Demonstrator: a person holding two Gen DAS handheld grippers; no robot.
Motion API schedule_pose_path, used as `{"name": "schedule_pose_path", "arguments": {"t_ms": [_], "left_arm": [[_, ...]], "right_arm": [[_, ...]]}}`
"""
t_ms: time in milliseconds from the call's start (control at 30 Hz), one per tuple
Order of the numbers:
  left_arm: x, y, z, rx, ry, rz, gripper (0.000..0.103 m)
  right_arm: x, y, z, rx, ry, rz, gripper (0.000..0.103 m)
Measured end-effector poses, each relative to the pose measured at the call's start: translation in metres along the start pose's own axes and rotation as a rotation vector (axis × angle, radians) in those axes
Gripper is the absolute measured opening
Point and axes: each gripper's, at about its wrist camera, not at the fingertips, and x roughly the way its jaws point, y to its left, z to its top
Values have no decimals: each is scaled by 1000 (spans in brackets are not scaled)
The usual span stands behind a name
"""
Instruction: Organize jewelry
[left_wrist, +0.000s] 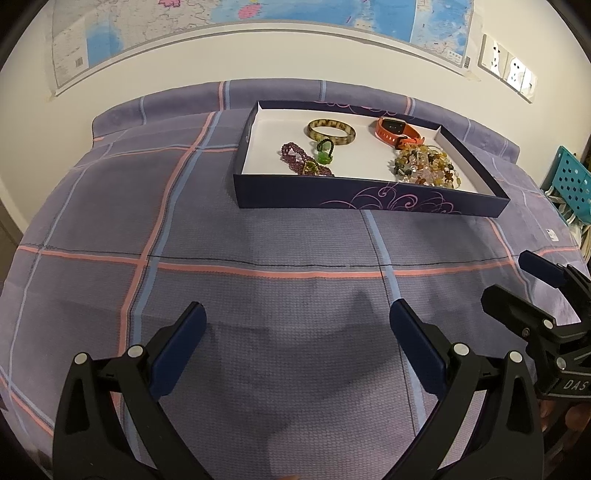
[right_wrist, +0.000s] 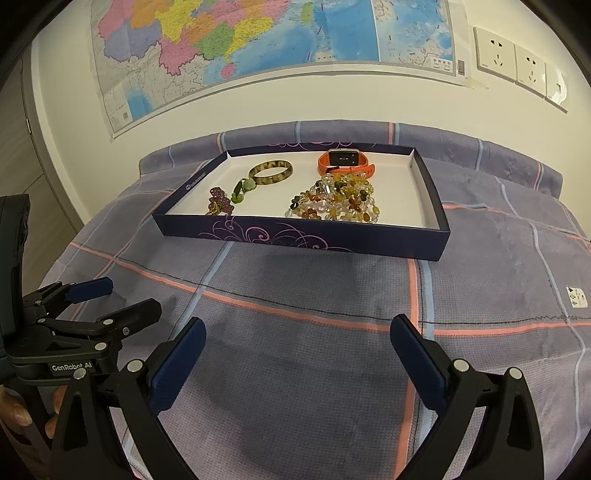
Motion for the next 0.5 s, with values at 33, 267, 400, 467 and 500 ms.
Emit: {"name": "schedule_pose_path", "arguments": {"t_ms": [33, 267, 400, 467, 500], "left_arm": [[-1, 0, 0, 1, -9, 5, 98], [-2, -1, 2, 8, -15, 2, 98], [2, 1, 2, -7, 11, -14, 98], [3, 6, 2, -22, 17, -14, 98], [3, 10, 3, -30, 16, -14, 98]], "right_arm": [[0, 0, 0, -1, 0, -1, 97], [-1, 3, 0, -9, -4, -1, 97], [-2, 0, 1, -15, 0, -24, 97], [-3, -9, 3, -38, 14, -59, 97], [-4, -16, 4, -44, 19, -74, 97]]}}
